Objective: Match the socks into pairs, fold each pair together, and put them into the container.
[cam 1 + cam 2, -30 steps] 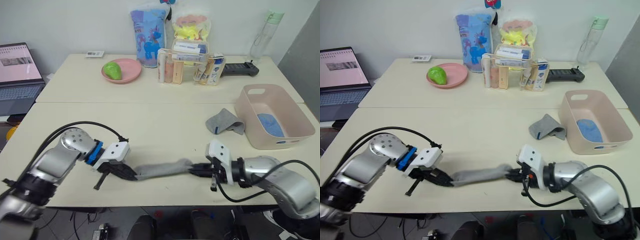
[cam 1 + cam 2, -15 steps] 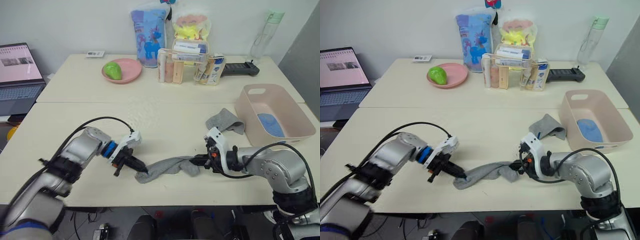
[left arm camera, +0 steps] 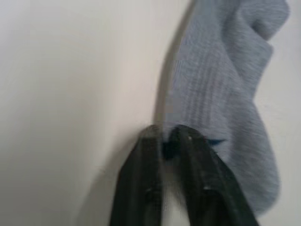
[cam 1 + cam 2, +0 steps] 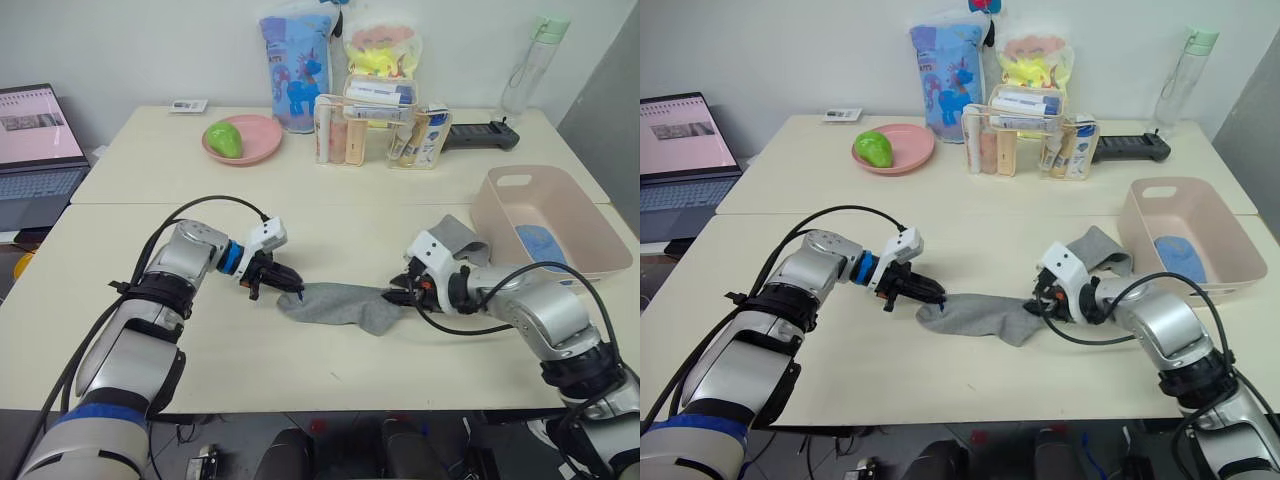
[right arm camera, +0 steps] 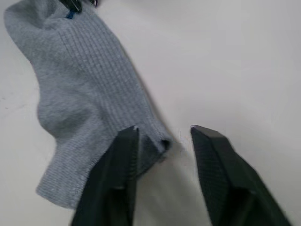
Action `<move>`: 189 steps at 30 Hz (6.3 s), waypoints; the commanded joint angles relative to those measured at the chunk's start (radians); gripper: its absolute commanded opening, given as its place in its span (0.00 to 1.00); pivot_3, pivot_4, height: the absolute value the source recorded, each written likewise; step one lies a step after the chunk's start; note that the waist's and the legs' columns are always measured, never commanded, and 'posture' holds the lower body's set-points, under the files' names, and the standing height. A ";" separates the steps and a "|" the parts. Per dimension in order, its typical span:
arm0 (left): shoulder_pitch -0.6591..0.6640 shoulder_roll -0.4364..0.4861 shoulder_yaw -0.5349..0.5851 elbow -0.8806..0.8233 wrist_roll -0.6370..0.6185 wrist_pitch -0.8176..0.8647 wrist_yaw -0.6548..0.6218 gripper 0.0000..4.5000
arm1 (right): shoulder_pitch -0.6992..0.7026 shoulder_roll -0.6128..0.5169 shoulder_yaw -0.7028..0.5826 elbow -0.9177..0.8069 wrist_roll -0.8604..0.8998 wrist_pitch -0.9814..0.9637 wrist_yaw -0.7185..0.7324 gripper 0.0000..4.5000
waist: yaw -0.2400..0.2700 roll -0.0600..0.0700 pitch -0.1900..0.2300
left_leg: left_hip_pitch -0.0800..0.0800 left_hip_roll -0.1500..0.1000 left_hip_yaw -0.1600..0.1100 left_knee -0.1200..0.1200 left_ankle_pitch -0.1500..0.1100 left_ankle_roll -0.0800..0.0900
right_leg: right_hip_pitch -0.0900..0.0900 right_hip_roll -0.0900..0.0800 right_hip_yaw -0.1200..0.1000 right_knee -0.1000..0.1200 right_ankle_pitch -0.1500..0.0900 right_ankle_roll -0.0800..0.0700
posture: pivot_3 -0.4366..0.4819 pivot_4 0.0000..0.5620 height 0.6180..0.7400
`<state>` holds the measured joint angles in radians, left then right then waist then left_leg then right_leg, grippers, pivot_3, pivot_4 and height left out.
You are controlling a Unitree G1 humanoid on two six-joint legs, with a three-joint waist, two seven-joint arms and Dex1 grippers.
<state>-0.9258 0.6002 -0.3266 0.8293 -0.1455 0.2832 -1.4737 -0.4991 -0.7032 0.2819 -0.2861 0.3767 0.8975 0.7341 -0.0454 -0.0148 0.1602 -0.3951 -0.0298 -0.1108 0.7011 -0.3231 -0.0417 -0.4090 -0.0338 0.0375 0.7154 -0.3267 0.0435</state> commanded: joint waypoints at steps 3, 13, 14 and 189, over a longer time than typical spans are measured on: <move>0.031 0.048 0.136 -0.099 -0.073 0.119 0.006 0.64 | 0.103 -0.049 -0.100 -0.088 0.014 -0.162 0.082 0.89 | -0.008 0.000 0.000 | -0.002 0.001 0.000 0.000 0.000 0.000 | -0.001 0.000 -0.001 0.000 0.000 0.000 | 0.48 0.27 0.69; 0.362 0.047 0.326 -0.563 -0.229 0.444 0.245 0.99 | 0.303 0.197 -0.267 -0.275 0.131 0.101 -0.227 1.00 | -0.009 0.000 -0.001 | -0.002 0.002 -0.002 0.000 0.000 -0.001 | -0.001 -0.001 0.003 0.002 0.000 0.000 | 0.48 0.27 0.69; 0.386 0.036 0.329 -0.580 -0.222 0.430 0.277 0.99 | 0.313 0.210 -0.261 -0.282 0.122 0.104 -0.247 1.00 | -0.007 0.000 -0.001 | -0.002 0.001 -0.002 0.000 0.000 -0.001 | -0.001 -0.001 0.003 0.002 0.000 0.000 | 0.48 0.27 0.69; 0.183 -0.013 0.058 -0.124 0.194 -0.886 0.257 0.00 | -0.018 -0.044 0.089 0.270 -0.462 -0.745 0.135 0.91 | 0.000 0.002 -0.006 | 0.003 0.000 0.003 -0.002 0.000 -0.001 | 0.002 -0.001 0.000 0.000 0.000 0.000 | 0.48 0.27 0.69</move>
<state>-0.7215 0.5851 -0.2806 0.7123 0.0524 -0.5833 -1.2211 -0.4923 -0.7523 0.3786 -0.0488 -0.0673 0.2010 0.8546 -0.0453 -0.0129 0.1546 -0.3920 -0.0299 -0.1079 0.6995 -0.3226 -0.0424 -0.4071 -0.0350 0.0373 0.7153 -0.3266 0.0433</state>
